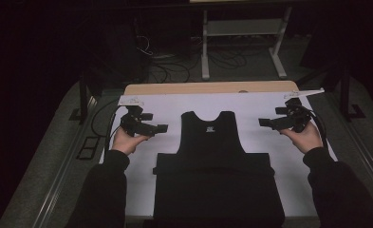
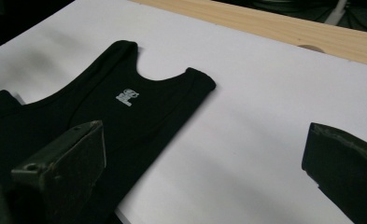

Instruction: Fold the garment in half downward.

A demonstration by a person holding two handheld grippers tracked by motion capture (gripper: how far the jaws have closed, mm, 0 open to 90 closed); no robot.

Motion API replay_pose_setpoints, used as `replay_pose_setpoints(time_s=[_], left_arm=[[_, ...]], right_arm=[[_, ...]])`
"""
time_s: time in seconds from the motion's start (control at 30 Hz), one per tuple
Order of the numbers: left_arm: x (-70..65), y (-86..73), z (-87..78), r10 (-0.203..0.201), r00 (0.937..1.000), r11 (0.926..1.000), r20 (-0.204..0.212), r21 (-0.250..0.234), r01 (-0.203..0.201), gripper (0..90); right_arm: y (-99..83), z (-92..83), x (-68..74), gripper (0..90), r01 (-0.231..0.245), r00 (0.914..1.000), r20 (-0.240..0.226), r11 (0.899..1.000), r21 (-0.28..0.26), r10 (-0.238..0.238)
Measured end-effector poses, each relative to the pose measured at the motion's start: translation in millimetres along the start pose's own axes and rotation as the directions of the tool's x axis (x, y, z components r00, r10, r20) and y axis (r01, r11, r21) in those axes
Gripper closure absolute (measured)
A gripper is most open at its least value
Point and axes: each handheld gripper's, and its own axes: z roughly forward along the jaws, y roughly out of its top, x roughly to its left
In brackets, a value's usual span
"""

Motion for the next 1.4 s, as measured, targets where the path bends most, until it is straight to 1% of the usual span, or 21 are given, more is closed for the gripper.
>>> replay_pose_setpoints(time_s=[0.07,0.13,0.3,0.37,0.4,0.5,0.67,0.7,0.8,0.87,0.93,1.07,1.1,1.17,1.3,1.4], left_arm=[[1.6,2.4,1.1,0.004,1.0000,1.0000,-0.004,0.002,-0.004,0.0],[3.7,4.1,2.4,0.000,1.0000,1.0000,-0.003,0.002,0.000,0.0],[6.7,7.4,5.6,-0.010,0.9999,0.9999,-0.004,0.004,0.010,0.0],[6.7,8.6,7.6,-0.012,0.9999,0.9999,-0.002,0.003,0.012,0.0],[6.9,9.0,8.5,-0.013,0.9999,0.9999,-0.003,0.004,0.013,0.0],[8.3,10.7,13.2,-0.011,0.9999,0.9998,-0.008,0.013,0.012,0.0],[11.6,13.5,20.0,-0.019,0.9998,0.9997,-0.006,0.012,0.019,0.0],[12.4,14.2,21.5,-0.021,0.9998,0.9997,-0.006,0.015,0.021,0.0],[14.5,16.5,26.3,-0.019,0.9998,0.9993,-0.009,0.031,0.019,0.0],[15.9,17.0,28.5,-0.018,0.9998,0.9992,-0.013,0.036,0.018,0.0],[16.9,16.9,31.5,-0.026,0.9996,0.9991,-0.014,0.032,0.027,0.0],[20.2,15.6,37.9,-0.035,0.9992,0.9987,-0.017,0.037,0.036,0.0],[21.8,14.9,40.9,-0.037,0.9990,0.9982,-0.024,0.046,0.038,0.0],[22.5,14.7,42.4,-0.040,0.9989,0.9979,-0.024,0.050,0.041,0.0],[25.3,17.0,47.3,-0.040,0.9988,0.9970,-0.029,0.064,0.042,0.0],[27.3,19.8,50.9,-0.042,0.9988,0.9972,-0.027,0.061,0.044,0.0]], right_arm=[[2.1,2.5,0.6,0.0,0.011,0.9999,0.006,1.000,0.014,-0.011],[4.3,4.7,0.1,0.0,0.011,0.9999,0.005,1.000,0.019,-0.012],[9.5,5.0,-1.4,0.0,0.012,0.9999,0.006,1.000,0.003,-0.012],[11.4,4.5,-2.4,0.0,0.013,0.9999,0.000,1.000,-0.006,-0.013],[12.4,4.5,-2.7,0.0,0.009,1.0000,-0.002,1.000,-0.004,-0.009],[15.1,5.1,-3.9,0.0,0.015,0.9999,0.000,1.000,-0.004,-0.015],[18.7,7.6,-4.8,0.0,0.014,0.9999,-0.004,1.000,-0.006,-0.014],[19.2,8.7,-5.5,0.0,0.020,0.9998,-0.005,1.000,-0.004,-0.020],[20.9,11.3,-6.9,0.0,0.013,0.9999,-0.007,1.000,-0.005,-0.013],[22.3,14.3,-7.9,0.0,0.012,0.9999,-0.008,1.000,-0.003,-0.012],[23.8,18.1,-8.9,0.0,0.011,0.9999,-0.011,1.000,0.004,-0.011],[26.7,27.0,-9.9,0.0,0.015,0.9999,-0.007,1.000,0.016,-0.015],[26.9,28.5,-10.1,0.0,0.014,0.9999,-0.007,1.000,0.019,-0.014],[27.2,31.1,-10.5,0.0,0.014,0.9999,-0.005,1.000,0.024,-0.013],[27.6,34.7,-12.9,0.0,0.013,0.9999,0.002,0.999,0.030,-0.013],[29.0,38.5,-16.0,0.0,0.010,0.9999,0.006,0.999,0.035,-0.010]])
